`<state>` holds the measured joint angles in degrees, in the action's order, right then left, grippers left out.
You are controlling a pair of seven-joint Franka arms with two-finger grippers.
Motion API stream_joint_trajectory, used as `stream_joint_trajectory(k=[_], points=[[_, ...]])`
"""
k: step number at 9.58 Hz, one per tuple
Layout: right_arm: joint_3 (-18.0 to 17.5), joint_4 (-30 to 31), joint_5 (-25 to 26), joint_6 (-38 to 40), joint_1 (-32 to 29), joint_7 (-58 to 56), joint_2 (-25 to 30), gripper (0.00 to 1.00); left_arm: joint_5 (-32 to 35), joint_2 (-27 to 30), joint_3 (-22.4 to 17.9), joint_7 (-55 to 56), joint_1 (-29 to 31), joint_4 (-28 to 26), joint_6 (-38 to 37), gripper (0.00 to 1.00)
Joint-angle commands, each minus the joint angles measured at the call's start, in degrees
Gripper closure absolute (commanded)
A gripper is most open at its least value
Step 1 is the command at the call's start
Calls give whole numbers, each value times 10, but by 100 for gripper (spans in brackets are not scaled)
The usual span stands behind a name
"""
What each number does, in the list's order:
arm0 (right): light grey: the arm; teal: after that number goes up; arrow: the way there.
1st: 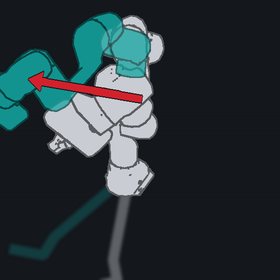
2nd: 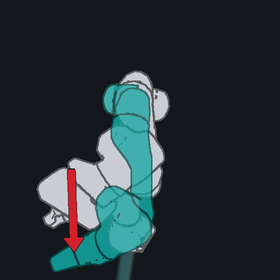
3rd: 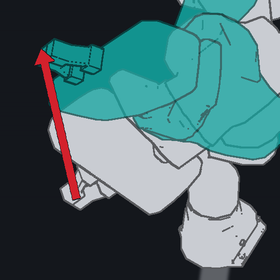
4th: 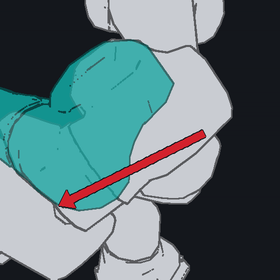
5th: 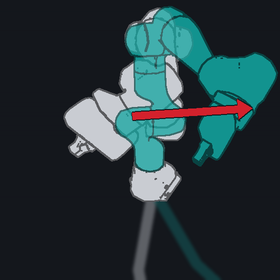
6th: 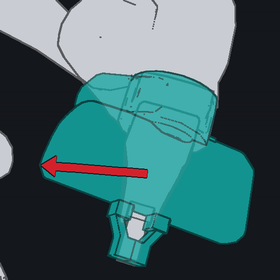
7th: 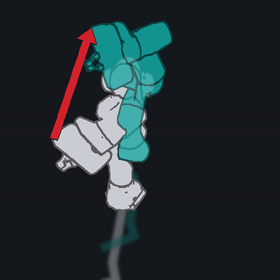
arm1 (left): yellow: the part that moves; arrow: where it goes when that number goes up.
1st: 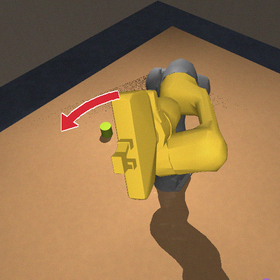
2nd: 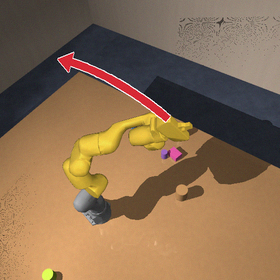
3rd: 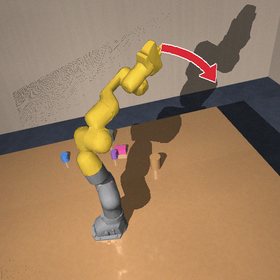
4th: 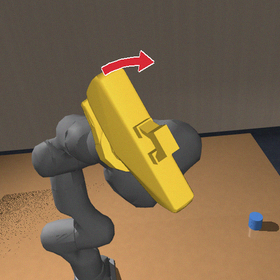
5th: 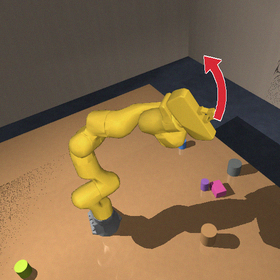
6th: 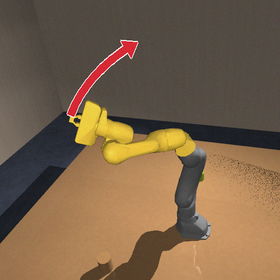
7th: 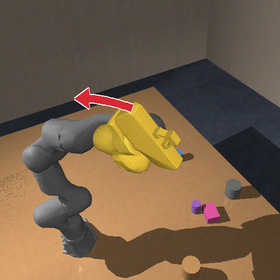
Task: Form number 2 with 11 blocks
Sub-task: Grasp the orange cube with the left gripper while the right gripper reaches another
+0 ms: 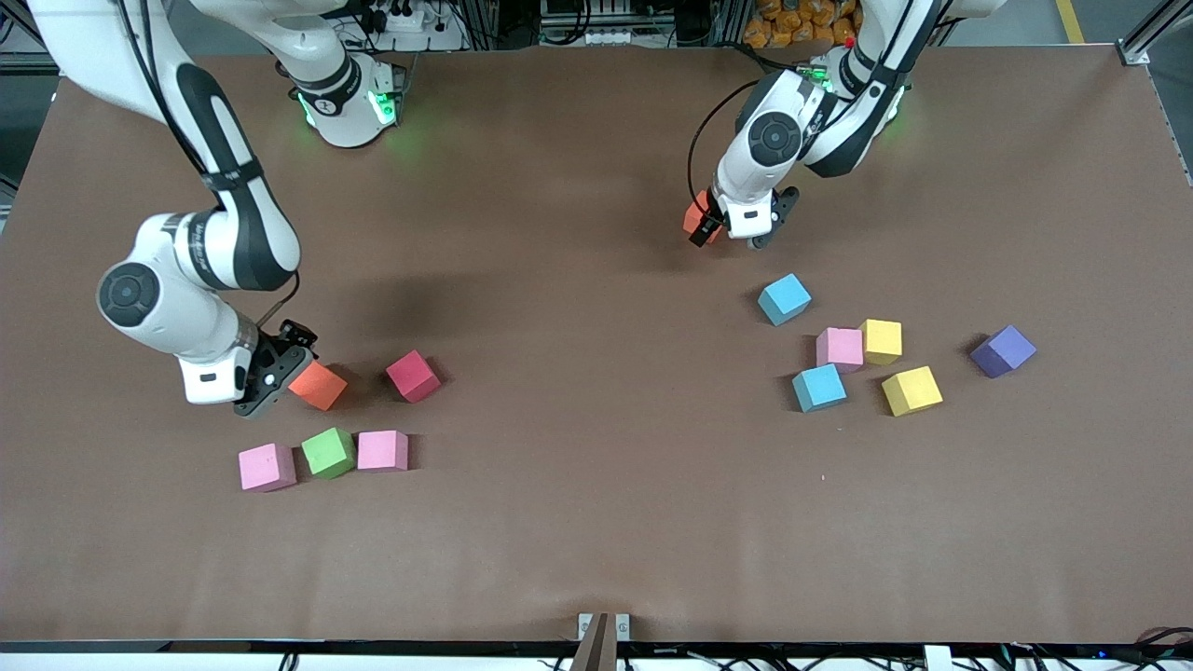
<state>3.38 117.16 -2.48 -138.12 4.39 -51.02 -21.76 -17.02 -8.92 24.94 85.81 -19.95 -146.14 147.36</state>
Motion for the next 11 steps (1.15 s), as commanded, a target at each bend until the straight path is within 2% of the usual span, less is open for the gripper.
stream_joint_trajectory(k=[1, 3, 4, 6, 7, 9, 11], points=[[-3, 2, -18, -22, -7, -18, -16, 0, -18, -8, -2, 7, -18, -4, 14, 0], [-3, 2, -23, -36, -7, -19, -29, 0, -18, -17, -1, 7, -21, -4, 15, 0], [-3, 2, -30, -36, -7, -20, -33, 0, -17, -19, -1, 6, -25, -4, 15, 17], [-3, 3, -31, -54, -6, -21, -45, 0, -16, -27, -1, 6, -30, -1, 26, 81], [-4, 4, -31, -64, -6, -22, -50, 0, -16, -27, -1, 5, -31, 1, 26, 100], [-5, 4, -31, -74, -3, -22, -58, 0, -17, -26, -1, 20, -53, 28, 26, 100], [-6, 4, -31, -80, -3, -22, -62, 0, -17, -36, -1, 84, -80, 79, 25, 100]])
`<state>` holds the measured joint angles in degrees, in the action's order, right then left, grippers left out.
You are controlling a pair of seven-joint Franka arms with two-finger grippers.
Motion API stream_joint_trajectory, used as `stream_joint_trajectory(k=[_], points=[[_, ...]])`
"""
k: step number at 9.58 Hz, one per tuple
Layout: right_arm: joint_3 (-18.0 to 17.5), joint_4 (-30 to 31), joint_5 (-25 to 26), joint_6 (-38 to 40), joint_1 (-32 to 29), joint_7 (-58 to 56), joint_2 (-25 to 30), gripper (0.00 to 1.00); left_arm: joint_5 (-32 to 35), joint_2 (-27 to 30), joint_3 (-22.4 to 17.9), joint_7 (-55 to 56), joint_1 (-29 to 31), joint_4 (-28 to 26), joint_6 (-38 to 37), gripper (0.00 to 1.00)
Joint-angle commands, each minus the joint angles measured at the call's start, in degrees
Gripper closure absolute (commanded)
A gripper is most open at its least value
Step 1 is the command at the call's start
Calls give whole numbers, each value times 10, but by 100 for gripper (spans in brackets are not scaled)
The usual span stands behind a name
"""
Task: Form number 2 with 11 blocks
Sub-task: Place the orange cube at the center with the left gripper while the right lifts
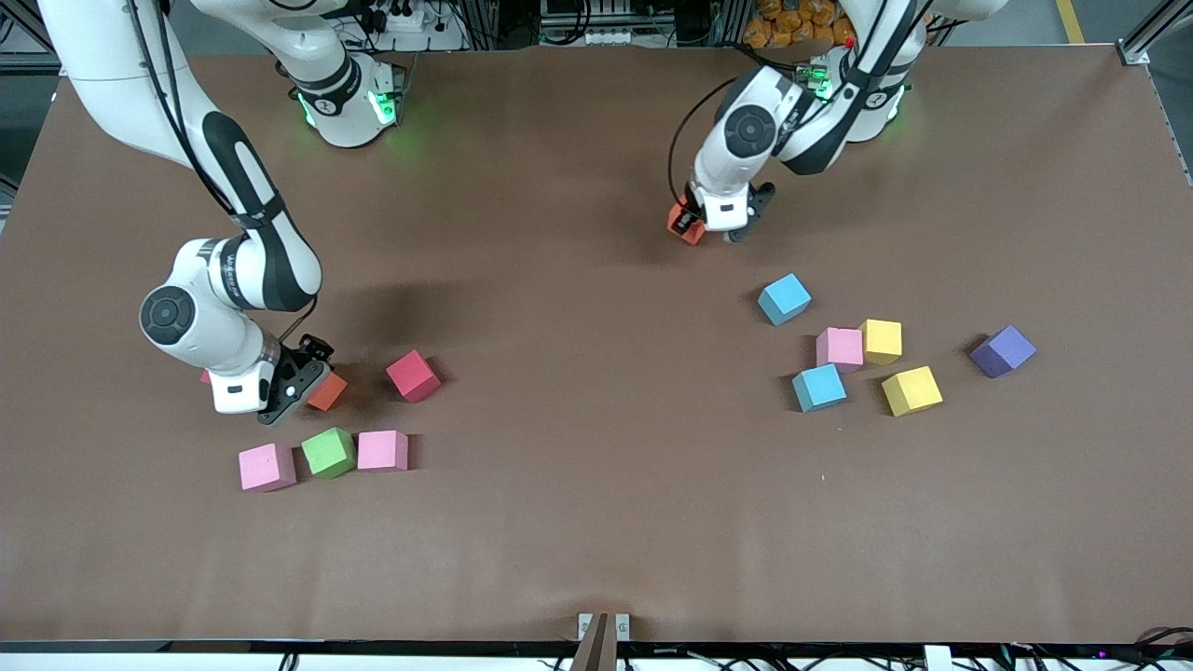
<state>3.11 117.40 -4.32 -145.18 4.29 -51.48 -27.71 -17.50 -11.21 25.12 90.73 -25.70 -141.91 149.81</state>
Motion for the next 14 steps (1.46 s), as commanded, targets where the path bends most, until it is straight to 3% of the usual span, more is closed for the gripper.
stream_joint_trajectory(k=[1, 4, 6, 8, 10, 14], points=[[-6, 2, -12, -9, -2, -17, -2, 8, -12, -30, -3, 83, -43, 67, 0, 100], [-6, 2, -12, -8, 0, -32, -1, 60, -12, -64, -5, 208, -94, 138, 0, 100], [-13, -1, -12, -5, 0, -44, 4, 83, -11, -104, -24, 293, -139, 200, 0, 100], [-13, -6, -12, 1, -1, -54, 13, 88, -10, -144, -87, 355, -218, 264, 0, 100], [-18, -15, -12, 49, 0, -57, 37, 89, -10, -186, -120, 401, -253, 311, 0, 100], [-19, -36, -12, 150, 2, -52, 80, 89, -10, -224, -138, 487, -290, 335, 0, 100]])
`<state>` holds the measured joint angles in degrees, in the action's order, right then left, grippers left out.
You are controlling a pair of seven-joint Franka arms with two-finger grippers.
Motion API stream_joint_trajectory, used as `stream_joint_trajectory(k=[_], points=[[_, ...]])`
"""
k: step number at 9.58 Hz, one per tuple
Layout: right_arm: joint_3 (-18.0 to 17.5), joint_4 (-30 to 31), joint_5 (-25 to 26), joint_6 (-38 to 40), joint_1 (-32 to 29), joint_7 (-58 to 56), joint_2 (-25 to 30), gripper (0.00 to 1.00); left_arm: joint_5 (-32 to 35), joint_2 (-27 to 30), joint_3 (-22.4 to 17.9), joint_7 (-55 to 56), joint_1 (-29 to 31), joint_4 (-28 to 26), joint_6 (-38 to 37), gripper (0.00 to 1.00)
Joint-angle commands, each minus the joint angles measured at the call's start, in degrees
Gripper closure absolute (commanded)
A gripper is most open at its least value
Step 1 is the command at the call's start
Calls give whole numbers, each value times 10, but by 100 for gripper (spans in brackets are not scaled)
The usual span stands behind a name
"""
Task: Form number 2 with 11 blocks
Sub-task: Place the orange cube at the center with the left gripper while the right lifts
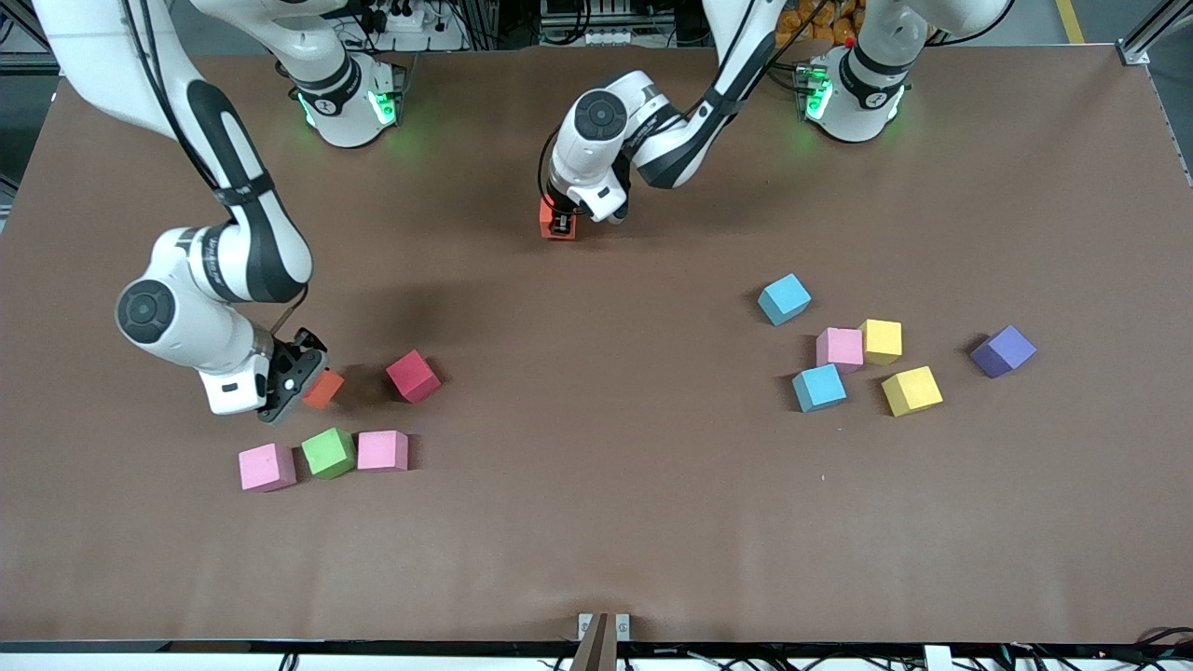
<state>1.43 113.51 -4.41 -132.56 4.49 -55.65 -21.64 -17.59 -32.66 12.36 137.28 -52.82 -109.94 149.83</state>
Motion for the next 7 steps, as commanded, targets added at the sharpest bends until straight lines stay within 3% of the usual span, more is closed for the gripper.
stream_joint_trajectory(k=[1, 4, 7], points=[[-2, -4, -12, 46, 2, -9, 25, 89, -10, -13, -9, 32, -25, 16, -1, 100], [-4, -5, -12, 88, 10, 4, 52, 89, -11, -12, -10, 57, -47, 10, -1, 100], [-6, 33, -12, 87, 36, 5, 90, 89, -9, -24, -10, 61, -50, 13, -1, 100]])
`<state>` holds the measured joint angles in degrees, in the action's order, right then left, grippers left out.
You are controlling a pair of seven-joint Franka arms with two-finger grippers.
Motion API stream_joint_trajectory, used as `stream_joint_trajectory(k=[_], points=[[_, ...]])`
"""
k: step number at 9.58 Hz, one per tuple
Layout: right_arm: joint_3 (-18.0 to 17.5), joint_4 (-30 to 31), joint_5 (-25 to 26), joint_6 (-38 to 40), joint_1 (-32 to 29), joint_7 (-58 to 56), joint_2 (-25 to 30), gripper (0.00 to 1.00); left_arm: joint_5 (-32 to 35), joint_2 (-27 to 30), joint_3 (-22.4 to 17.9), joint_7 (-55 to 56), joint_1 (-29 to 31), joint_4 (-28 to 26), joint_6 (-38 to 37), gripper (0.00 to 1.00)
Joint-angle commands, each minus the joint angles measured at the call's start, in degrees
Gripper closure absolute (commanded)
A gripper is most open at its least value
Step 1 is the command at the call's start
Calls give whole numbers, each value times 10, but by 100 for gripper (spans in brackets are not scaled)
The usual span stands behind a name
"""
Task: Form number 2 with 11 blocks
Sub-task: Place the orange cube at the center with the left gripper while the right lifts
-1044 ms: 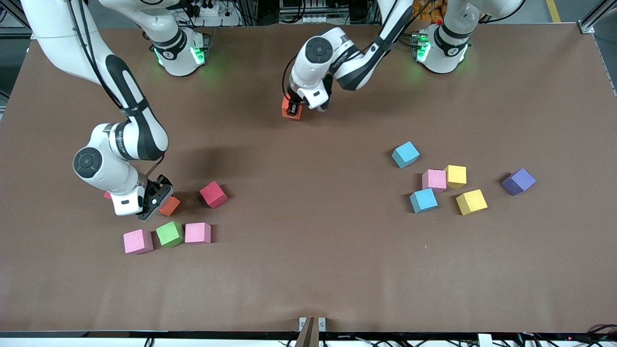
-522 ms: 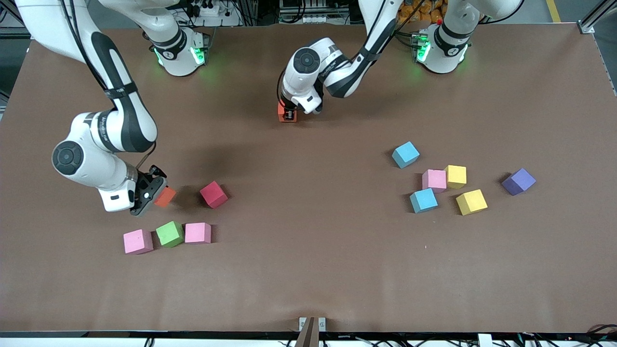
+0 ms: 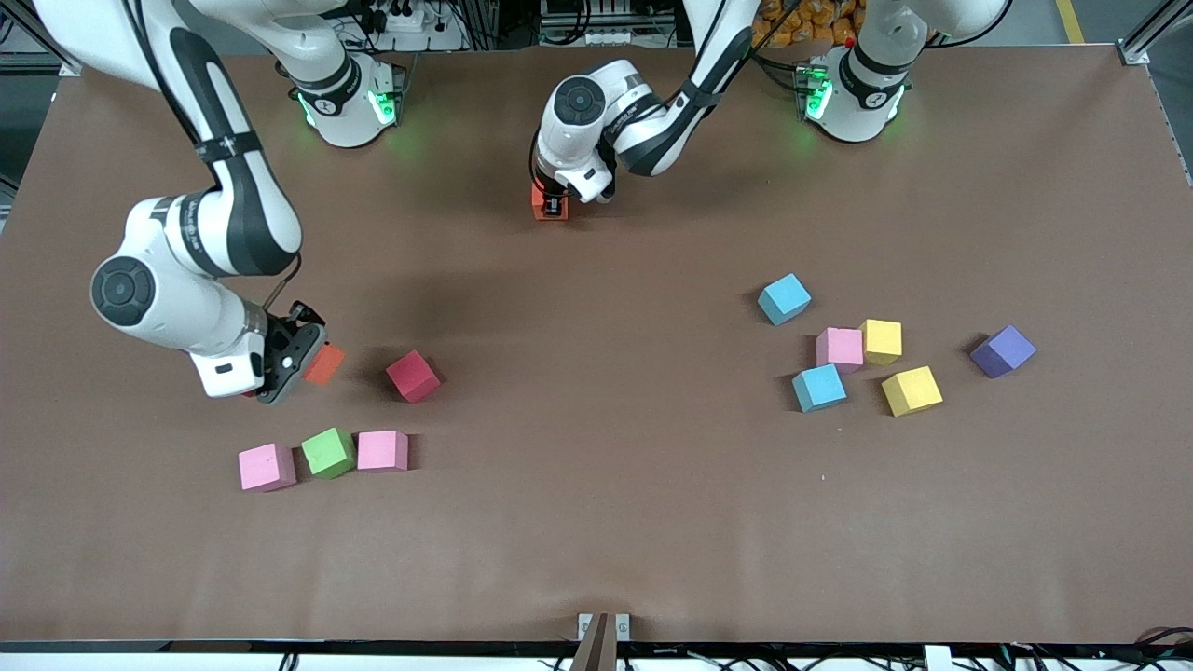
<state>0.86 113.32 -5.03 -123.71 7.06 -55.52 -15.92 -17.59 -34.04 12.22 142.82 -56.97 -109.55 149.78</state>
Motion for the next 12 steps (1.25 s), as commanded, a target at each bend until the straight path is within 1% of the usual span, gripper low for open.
stream_joint_trajectory(k=[1, 2, 3, 4, 6, 8, 9, 10, 11, 12], points=[[0, 42, -6, 0, 23, 7, 45, 89, -3, -12, -9, 1, -9, 11, 1, 65], [0, 51, -6, 2, 48, 16, 60, 89, -2, -13, -9, -3, -9, 10, 1, 39], [0, 60, -5, 8, 63, 42, 69, 89, 6, -11, -9, -8, -8, 9, 1, 0], [0, 65, -5, 8, 74, 51, 73, 89, 26, -6, -9, -24, -3, 6, 0, 0], [0, 69, -4, 8, 108, 76, 77, 89, 32, 20, -9, -46, 16, 0, -4, 0], [1, 77, 2, 9, 163, 110, 86, 90, 32, 61, -8, -77, 23, -22, -9, 0], [3, 84, 11, 8, 195, 116, 90, 90, 33, 74, -5, -82, 23, -28, -23, 0], [3, 85, 32, 6, 218, 139, 89, 90, 33, 84, -4, -90, 23, -34, -34, 0], [3, 86, 47, 5, 235, 166, 88, 91, 35, 92, 2, -90, 24, -46, -34, 0], [3, 86, 48, 6, 237, 168, 88, 91, 36, 110, 3, -91, 29, -64, -36, 0]])
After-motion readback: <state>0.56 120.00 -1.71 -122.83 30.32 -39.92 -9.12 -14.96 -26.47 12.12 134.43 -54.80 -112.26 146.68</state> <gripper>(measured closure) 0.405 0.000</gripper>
